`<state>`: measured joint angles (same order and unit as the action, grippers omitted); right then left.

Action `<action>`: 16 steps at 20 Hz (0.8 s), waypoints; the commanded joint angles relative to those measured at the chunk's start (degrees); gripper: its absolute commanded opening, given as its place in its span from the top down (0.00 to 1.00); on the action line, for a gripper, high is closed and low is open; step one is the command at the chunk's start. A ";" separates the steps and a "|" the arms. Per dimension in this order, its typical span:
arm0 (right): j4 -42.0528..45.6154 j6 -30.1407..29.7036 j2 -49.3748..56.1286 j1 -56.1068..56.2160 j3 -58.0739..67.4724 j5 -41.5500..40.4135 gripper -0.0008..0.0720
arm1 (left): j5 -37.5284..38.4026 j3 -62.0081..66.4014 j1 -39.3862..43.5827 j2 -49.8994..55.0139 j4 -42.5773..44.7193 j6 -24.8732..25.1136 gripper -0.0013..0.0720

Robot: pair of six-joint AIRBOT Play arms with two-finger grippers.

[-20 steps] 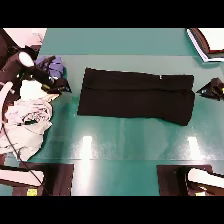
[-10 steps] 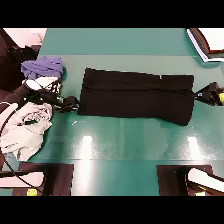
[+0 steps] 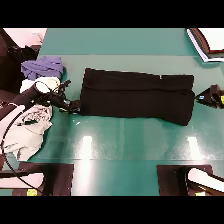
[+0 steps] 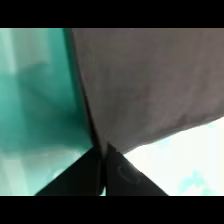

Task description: Fold the shirts.

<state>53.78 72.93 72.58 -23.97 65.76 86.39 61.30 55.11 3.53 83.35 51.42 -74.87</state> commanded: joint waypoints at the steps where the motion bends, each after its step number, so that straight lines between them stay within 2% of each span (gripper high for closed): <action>1: 8.72 1.64 -1.14 -3.06 -3.08 0.33 0.54 | 2.32 3.34 0.24 -0.55 -0.63 0.33 0.95; 4: 11.13 2.19 -3.56 -8.37 -12.31 -3.30 0.54 | 1.36 6.25 0.24 -2.73 -0.48 0.33 0.95; 9: 5.42 2.03 -1.68 -10.64 -23.98 -11.32 0.54 | 0.87 6.25 0.26 -3.76 -0.22 0.31 0.95; 12: 1.20 1.57 -0.07 -8.92 -25.59 -15.47 0.54 | 1.25 6.25 0.24 -3.76 -0.22 0.31 0.95; 16: 0.72 1.57 1.25 -3.85 -23.69 -15.45 0.54 | 1.29 6.25 0.24 -3.76 -0.22 0.31 0.95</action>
<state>55.81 74.65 72.84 -30.72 41.91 72.25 62.41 61.30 3.77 79.66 51.16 -74.56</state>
